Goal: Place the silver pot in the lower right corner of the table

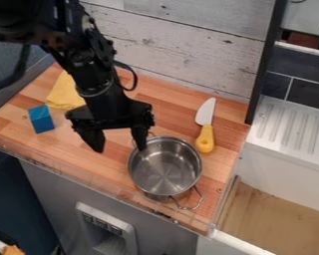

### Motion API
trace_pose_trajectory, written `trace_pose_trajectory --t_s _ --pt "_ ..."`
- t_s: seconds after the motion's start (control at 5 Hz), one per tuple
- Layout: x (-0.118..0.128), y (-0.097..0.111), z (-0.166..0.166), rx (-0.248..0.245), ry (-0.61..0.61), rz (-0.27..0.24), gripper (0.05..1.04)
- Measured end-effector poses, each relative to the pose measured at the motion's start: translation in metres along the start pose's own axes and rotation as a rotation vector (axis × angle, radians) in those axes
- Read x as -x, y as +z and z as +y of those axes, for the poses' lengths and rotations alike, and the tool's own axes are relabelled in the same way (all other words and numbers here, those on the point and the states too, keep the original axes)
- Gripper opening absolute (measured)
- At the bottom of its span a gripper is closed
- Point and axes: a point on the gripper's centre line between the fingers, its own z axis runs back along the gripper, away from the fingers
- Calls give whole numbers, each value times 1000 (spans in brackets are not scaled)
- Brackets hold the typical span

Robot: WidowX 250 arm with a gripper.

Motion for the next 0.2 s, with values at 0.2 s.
trace_pose_trajectory --t_s 0.2 --pt "0 0 0 1 6 -3 1001"
